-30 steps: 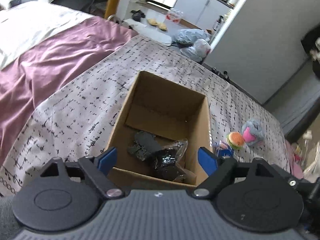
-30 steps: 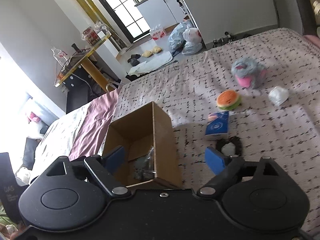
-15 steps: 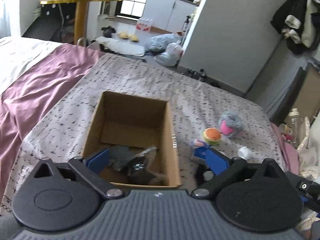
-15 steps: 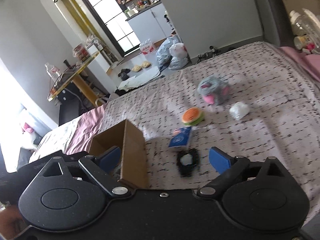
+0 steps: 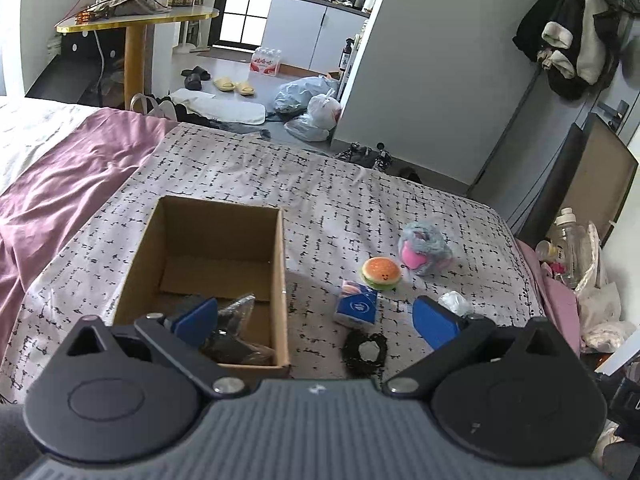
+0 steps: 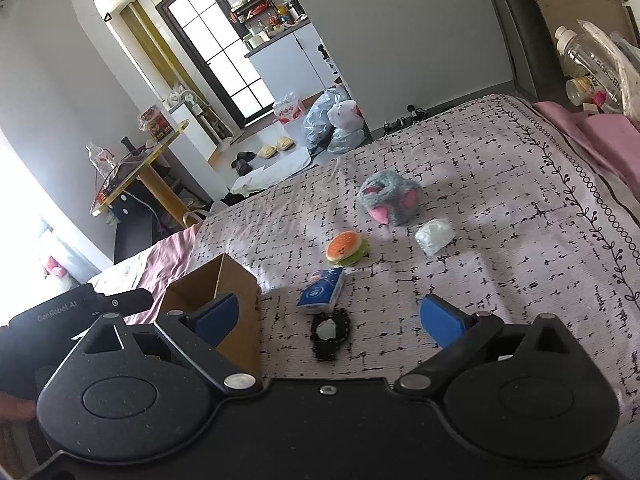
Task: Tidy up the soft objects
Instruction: 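Withdraw both tools from the box toward the remaining items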
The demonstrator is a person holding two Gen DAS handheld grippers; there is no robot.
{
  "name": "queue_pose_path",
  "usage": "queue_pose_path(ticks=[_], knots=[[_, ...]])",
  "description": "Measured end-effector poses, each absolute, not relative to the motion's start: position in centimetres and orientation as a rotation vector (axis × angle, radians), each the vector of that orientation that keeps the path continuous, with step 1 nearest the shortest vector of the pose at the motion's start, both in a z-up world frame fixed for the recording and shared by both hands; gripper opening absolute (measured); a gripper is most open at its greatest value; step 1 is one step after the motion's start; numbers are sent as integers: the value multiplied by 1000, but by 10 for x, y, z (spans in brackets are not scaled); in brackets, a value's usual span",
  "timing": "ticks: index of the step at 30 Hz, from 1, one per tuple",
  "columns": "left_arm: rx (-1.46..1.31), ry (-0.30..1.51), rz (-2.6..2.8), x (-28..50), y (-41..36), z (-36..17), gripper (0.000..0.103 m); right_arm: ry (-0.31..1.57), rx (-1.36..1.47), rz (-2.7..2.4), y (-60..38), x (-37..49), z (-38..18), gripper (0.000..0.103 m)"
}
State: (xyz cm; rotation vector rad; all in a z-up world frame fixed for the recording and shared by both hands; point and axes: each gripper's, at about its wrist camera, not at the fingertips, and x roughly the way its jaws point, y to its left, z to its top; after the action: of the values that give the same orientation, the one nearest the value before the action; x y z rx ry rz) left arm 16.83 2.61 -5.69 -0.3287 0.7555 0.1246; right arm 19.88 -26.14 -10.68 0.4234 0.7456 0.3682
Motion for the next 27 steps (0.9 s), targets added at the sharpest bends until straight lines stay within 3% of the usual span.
queue_pose_path(ticks=[27], knots=[[-226, 859, 125, 195, -45, -93, 103, 783, 539, 397, -309, 234, -158, 101]])
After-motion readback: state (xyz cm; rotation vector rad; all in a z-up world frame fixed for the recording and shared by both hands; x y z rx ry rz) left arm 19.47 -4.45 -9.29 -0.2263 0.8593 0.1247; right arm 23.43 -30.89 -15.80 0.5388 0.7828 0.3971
